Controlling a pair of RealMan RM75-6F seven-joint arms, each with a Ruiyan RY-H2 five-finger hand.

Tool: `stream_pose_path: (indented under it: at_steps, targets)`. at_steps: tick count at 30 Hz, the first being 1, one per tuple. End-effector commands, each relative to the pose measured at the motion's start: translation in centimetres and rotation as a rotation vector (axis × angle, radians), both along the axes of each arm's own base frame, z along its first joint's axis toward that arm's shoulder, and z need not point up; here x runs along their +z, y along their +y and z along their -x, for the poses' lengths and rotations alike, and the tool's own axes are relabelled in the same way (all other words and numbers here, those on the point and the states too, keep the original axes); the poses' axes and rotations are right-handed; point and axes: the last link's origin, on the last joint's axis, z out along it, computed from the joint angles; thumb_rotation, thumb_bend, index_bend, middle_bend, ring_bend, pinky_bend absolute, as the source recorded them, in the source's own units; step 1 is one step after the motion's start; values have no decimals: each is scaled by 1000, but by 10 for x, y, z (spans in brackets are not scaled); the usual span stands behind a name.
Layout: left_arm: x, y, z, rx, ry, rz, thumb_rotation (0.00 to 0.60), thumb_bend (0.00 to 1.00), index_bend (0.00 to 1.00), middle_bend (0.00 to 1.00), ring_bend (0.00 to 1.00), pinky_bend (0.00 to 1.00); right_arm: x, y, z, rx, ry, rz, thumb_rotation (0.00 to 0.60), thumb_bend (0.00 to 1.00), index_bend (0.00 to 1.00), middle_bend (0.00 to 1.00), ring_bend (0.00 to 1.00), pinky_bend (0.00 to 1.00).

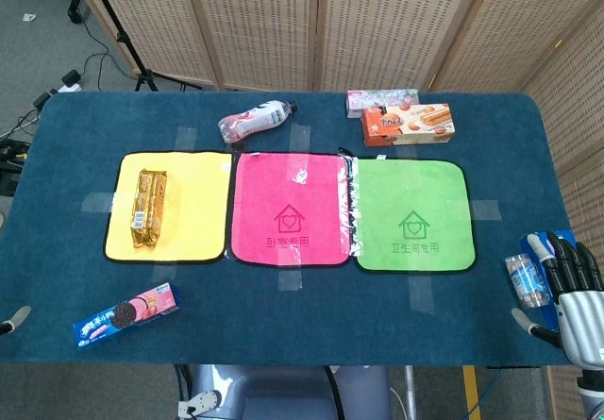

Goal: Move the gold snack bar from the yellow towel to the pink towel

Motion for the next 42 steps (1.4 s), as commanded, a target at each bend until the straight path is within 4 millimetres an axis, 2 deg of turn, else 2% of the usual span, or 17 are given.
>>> stream_pose_path:
  at_steps: [1, 6, 8, 11, 13, 17, 19, 24, 28, 31, 42]
  targets:
    - [0, -1, 0, 0, -1, -1, 600, 0, 0, 0, 0, 0, -1, 0, 0, 1, 3, -7, 600, 0, 35, 0, 0, 0]
    - [0, -1, 0, -4, -6, 8, 600, 0, 0, 0, 0, 0, -4, -1, 0, -2, 8, -14, 600, 0, 35, 0, 0, 0]
    - [0, 1, 0, -9, -13, 24, 600, 39, 0, 0, 0, 0, -4, -1, 0, -5, 8, -16, 600, 0, 35, 0, 0, 0]
    - [-5, 18, 0, -57, -142, 144, 600, 355, 0, 0, 0, 0, -4, -2, 0, -12, -7, -20, 600, 0, 35, 0, 0, 0]
    - [-10, 45, 7, -30, -373, 199, 600, 617, 0, 0, 0, 0, -1, -3, 2, -20, -21, -15, 600, 0, 35, 0, 0, 0]
    - [-37, 102, 22, 129, -813, 339, 600, 870, 0, 0, 0, 0, 8, -6, 6, -37, -57, 2, 600, 0, 35, 0, 0, 0]
    - [-40, 122, 26, 156, -857, 351, 600, 981, 0, 0, 0, 0, 9, -7, 8, -40, -61, -7, 600, 0, 35, 0, 0, 0]
    - [-51, 158, 23, 194, -835, 362, 600, 1000, 0, 0, 0, 0, 7, -10, 9, -46, -65, -20, 600, 0, 35, 0, 0, 0]
    - [-59, 177, 19, 226, -827, 372, 600, 1000, 0, 0, 0, 0, 7, -12, 11, -55, -66, -22, 600, 0, 35, 0, 0, 0]
    - [-66, 198, 19, 233, -784, 348, 600, 1000, 0, 0, 0, 0, 7, -15, 12, -68, -68, -24, 600, 0, 35, 0, 0, 0]
    - [-92, 228, -2, 293, -848, 408, 600, 1000, 0, 0, 0, 0, 7, -21, 16, -84, -85, -43, 600, 0, 35, 0, 0, 0]
